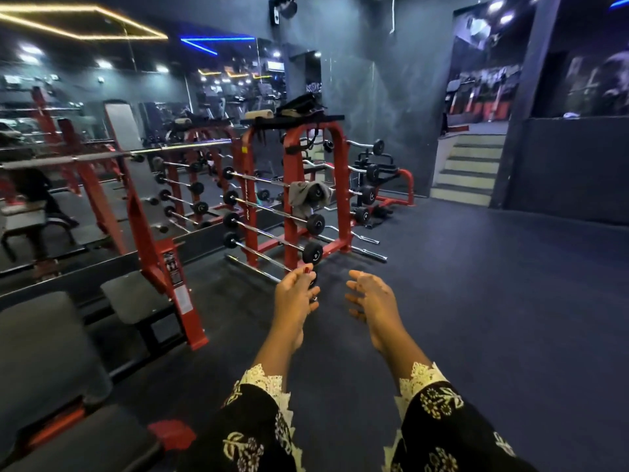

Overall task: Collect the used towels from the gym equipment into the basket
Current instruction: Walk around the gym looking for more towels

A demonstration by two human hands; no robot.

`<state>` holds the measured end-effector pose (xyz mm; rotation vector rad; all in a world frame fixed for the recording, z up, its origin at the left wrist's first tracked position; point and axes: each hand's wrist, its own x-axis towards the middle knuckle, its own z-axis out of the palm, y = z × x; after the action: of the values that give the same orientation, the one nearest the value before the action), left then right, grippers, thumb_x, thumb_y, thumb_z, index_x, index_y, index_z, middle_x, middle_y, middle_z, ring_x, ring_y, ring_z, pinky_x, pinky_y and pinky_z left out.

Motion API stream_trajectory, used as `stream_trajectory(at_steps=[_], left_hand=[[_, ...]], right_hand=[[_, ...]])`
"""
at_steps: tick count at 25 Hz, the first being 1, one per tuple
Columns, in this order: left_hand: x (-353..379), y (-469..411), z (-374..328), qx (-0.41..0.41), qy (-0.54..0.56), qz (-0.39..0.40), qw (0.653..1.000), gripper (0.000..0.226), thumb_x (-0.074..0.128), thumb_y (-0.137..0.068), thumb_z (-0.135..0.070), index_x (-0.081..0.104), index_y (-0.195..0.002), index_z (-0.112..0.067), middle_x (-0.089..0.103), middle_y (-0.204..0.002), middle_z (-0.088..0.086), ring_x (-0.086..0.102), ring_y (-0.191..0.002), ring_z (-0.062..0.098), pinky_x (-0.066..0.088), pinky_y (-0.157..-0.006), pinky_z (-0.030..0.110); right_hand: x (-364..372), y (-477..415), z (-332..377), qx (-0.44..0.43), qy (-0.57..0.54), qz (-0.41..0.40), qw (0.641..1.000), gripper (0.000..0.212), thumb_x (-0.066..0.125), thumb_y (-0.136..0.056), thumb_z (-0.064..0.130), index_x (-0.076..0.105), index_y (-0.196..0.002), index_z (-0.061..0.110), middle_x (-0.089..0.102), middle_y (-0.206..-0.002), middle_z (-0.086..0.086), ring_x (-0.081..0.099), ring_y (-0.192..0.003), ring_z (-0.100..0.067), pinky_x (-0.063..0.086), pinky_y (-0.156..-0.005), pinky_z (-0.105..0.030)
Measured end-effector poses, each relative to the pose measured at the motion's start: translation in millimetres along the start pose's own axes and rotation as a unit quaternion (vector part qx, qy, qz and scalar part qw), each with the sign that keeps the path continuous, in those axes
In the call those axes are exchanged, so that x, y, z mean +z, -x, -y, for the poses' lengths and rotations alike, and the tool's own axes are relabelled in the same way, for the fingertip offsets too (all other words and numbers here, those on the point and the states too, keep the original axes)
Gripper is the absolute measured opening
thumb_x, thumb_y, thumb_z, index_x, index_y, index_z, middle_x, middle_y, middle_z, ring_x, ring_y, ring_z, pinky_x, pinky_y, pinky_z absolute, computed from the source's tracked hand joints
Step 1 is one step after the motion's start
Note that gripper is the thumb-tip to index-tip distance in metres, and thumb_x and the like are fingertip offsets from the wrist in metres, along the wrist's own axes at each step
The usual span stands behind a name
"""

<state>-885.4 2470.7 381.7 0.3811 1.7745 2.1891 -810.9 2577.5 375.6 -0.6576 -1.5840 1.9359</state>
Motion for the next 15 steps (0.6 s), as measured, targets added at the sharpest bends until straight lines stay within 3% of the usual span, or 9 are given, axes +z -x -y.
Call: stream_trajectory(at_steps=[4,7,13,15], left_hand=[[39,-139,-3,-0.004,0.0,0.001,1.0,0.028,0.052,-0.096,-0.021,0.06,-0.122,-0.015,0.066,-0.114,0.006,0.062,-0.097,0.021,0.05,-0.075,0.031],[71,-237,4,-0.014,-0.007,0.005,1.0,0.02,0.054,-0.095,-0.021,0.061,-0.113,-0.021,0.066,-0.115,0.005,0.064,-0.1,0.022,0.051,-0.079,0.035],[125,-407,45,-0.038,-0.016,0.005,0.999,0.022,0.053,-0.095,-0.019,0.06,-0.116,-0.018,0.065,-0.11,0.004,0.064,-0.097,0.023,0.051,-0.081,0.037],[145,-470,59,-0.036,-0.015,0.0,0.999,0.019,0.053,-0.095,-0.019,0.061,-0.112,-0.02,0.065,-0.104,0.001,0.063,-0.095,0.022,0.051,-0.08,0.036]], right_hand=[[11,-136,16,0.003,-0.007,-0.021,1.0,0.023,0.048,-0.098,0.027,0.063,-0.112,0.016,0.063,-0.103,-0.002,0.06,-0.093,-0.02,0.049,-0.081,-0.036],[8,-235,24,0.009,-0.004,-0.04,0.999,0.024,0.047,-0.099,0.028,0.062,-0.114,0.015,0.063,-0.101,0.0,0.061,-0.092,-0.018,0.05,-0.081,-0.035],[3,-420,5,0.027,0.004,-0.059,0.998,0.023,0.047,-0.099,0.027,0.062,-0.111,0.015,0.063,-0.102,-0.001,0.059,-0.093,-0.019,0.05,-0.081,-0.034],[3,-490,-4,0.028,0.008,-0.052,0.998,0.026,0.046,-0.099,0.025,0.063,-0.114,0.012,0.062,-0.101,-0.004,0.057,-0.089,-0.018,0.047,-0.072,-0.029]])
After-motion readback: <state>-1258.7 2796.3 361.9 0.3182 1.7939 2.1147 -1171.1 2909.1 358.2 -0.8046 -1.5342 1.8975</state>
